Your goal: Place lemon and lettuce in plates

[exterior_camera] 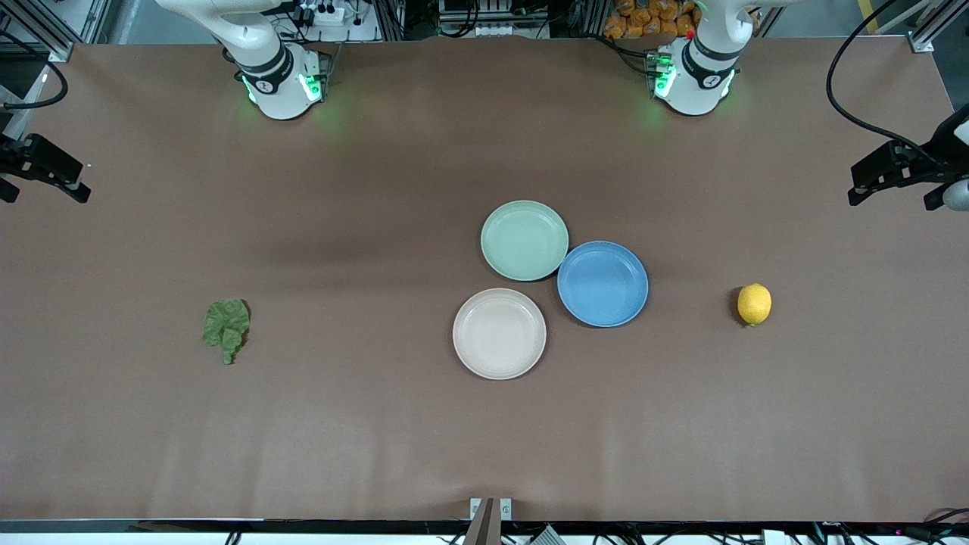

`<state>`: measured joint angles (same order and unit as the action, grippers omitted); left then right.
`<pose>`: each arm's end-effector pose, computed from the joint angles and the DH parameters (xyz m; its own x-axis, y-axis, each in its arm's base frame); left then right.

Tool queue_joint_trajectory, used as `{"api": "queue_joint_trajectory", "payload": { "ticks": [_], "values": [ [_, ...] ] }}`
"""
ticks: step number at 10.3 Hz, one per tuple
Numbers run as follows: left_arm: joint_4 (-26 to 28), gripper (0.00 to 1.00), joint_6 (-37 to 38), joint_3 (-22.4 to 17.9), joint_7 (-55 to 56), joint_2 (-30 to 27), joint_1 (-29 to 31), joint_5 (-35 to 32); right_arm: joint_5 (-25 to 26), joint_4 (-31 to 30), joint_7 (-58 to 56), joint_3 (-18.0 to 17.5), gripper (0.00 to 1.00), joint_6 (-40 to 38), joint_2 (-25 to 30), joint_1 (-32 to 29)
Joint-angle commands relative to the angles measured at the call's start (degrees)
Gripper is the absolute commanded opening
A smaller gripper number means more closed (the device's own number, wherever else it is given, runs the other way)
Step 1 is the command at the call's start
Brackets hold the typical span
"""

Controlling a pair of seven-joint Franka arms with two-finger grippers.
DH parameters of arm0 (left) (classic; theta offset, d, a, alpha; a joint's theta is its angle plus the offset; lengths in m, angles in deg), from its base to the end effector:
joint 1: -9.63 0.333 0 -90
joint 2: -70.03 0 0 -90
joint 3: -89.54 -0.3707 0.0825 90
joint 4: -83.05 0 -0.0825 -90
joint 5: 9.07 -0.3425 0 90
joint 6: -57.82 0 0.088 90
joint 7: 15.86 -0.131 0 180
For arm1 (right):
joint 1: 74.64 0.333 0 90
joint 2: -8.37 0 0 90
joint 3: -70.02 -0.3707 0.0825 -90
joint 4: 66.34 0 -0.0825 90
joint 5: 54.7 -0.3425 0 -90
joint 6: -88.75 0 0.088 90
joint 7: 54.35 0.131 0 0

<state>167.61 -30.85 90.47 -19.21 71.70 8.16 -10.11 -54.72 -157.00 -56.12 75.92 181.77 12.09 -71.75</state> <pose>0.5227 -0.0193 0.6789 0.9942 -0.0997 0.0415 -0.0989 -0.9949 -0.0201 0.4966 -0.0283 0.6878 0.9942 -0.0219 0.1057 -0.0216 -0.9998 -0.0038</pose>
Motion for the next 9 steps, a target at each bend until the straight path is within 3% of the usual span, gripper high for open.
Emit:
{"api": "queue_joint_trajectory", "payload": {
  "ticks": [1, 4, 9],
  "values": [
    [-0.54, 1.0, 0.52, 0.13, -0.61, -0.43, 0.15, -1.07, 0.9, -0.48, 1.15, -0.01, 1.0, 0.4, 0.41, 0.62],
    [-2.81, 1.0, 0.52, -0.13, -0.43, 0.88, -0.29, -0.99, 0.9, -0.4, 1.06, -0.01, 1.0, -0.82, 0.41, 0.62],
    [-1.51, 1.0, -0.44, -0.05, -0.35, 4.56, 0.14, -0.99, 0.81, -0.13, 1.68, -0.1, 1.0, -1.09, 0.5, 1.15]
  ]
}}
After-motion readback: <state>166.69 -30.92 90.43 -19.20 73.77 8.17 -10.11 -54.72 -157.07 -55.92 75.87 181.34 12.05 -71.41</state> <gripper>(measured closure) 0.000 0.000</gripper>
